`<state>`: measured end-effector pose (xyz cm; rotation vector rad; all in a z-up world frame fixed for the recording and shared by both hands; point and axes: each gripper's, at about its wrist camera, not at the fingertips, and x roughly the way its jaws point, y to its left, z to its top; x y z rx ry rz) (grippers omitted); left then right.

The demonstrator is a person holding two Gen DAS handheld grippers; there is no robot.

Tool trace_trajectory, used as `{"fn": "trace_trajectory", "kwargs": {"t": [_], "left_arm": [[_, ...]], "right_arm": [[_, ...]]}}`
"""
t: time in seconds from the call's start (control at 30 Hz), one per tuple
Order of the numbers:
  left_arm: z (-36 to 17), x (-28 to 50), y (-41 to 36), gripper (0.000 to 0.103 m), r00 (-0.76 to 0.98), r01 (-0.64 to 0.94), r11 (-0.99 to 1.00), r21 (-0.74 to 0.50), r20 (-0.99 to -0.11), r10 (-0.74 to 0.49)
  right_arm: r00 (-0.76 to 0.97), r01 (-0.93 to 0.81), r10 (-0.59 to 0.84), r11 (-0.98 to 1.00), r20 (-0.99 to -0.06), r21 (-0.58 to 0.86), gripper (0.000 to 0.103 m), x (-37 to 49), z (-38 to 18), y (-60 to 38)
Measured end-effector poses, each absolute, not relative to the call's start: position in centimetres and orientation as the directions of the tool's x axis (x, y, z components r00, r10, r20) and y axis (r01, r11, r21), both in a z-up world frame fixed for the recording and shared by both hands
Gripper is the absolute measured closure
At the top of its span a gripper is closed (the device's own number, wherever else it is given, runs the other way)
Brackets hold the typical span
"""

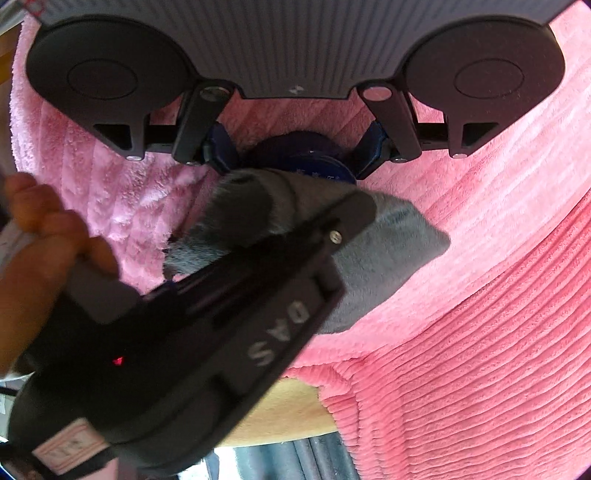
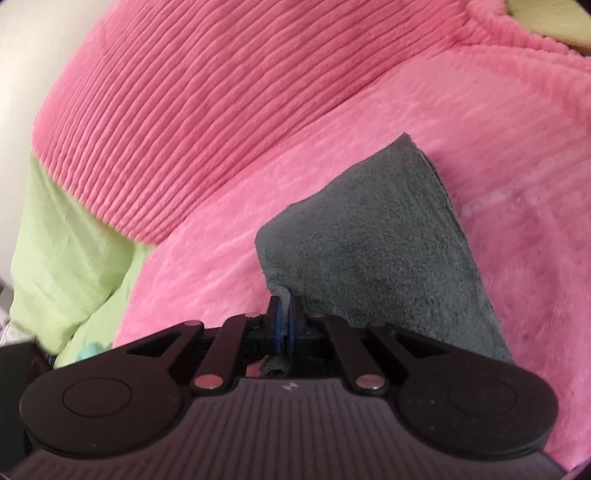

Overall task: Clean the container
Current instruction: 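Keep wiping the tin lid with the cloth in the right gripper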

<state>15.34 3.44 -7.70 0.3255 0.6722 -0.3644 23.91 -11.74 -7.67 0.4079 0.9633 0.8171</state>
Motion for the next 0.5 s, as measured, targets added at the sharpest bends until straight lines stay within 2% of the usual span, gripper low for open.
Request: {"fn": "trace_trajectory", "kwargs": {"t": [0.3, 0.4, 0.5], "left_arm": [[-7.5, 13.9, 3.2, 0.036, 0.733, 0.436, 0.879, 0.192, -0.642, -0.223], [-7.4, 13.4, 3.2, 0.036, 0.733, 0.438, 0.878, 0.193, -0.641, -0.225], [-7.4, 12.7, 3.2, 0.036, 0.734, 0.440, 0.876, 0.197, -0.640, -0.225]], "right_arm": [[0.357, -0.358, 0.767, 0.640, -0.533, 0.680, 0.098, 24.3, -7.4, -14.2], [0.268, -0.404, 0.804, 0.594, -0.531, 0.695, 0.098, 23.6, -7.0, -14.4], [0.218, -0.422, 0.787, 0.609, -0.577, 0.671, 0.098, 23.4, -7.4, -13.4]]}}
